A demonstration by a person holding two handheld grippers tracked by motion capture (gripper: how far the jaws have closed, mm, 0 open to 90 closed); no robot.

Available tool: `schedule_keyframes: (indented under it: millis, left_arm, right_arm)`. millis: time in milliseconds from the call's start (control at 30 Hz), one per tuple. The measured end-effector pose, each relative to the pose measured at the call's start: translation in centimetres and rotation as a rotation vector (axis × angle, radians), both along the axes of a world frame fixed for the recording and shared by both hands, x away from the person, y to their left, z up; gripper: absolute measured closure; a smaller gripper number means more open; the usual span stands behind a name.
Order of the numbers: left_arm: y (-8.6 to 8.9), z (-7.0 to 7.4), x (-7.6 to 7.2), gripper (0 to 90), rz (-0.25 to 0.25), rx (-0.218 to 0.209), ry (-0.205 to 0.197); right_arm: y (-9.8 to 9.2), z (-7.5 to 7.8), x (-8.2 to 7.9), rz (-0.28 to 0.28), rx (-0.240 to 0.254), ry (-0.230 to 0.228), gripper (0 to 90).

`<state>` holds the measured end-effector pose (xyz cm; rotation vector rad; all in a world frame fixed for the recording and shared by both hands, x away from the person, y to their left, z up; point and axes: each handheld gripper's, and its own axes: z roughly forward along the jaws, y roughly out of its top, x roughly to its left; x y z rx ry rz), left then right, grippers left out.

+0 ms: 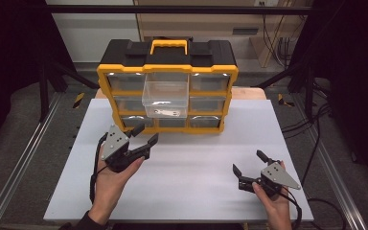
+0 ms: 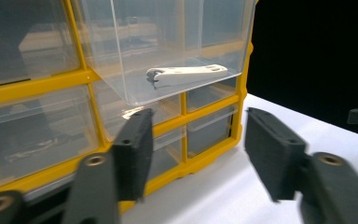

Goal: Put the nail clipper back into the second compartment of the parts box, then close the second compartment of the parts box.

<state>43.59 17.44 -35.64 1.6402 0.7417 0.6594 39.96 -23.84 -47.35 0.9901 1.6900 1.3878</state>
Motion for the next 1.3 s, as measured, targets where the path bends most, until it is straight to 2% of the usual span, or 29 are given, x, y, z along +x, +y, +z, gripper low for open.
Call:
schedule_keyframes:
  millis: [167,300,567,733,900,1067,1300]
  left_arm:
    - [-0.4,0.0,0.3,64.5,-0.026,-0.013,0.036]
    - [-0.9,0.3,0.4,76.0,-0.031,-0.004,0.034]
    - [-1.6,0.8,0.6,89.5,-0.021,-0.02,0.046]
    - [-2.1,1.3,0.6,89.8,-0.008,-0.009,0.036]
    - [-2.5,1.3,0.9,89.8,-0.001,-0.004,0.047]
    - [-2.6,1.2,1.3,89.7,0.009,-0.017,0.067]
    - [-3.3,1.4,1.9,89.7,0.019,-0.007,0.069]
  right_arm:
    - [0.0,0.0,0.0,0.001,0.005,-0.003,3.3]
    - [0.1,0.0,0.0,0.001,0.005,-0.004,3.2]
    - [0.1,0.0,0.0,0.003,0.006,-0.006,3.3]
    - [0.1,0.0,-0.1,0.003,0.003,-0.005,3.3]
    - [0.2,0.0,0.0,0.005,0.002,-0.006,3.3]
    - [0.3,-0.1,0.0,0.006,0.005,-0.004,3.3]
    - [0.3,-0.1,0.0,0.008,0.004,-0.007,3.2]
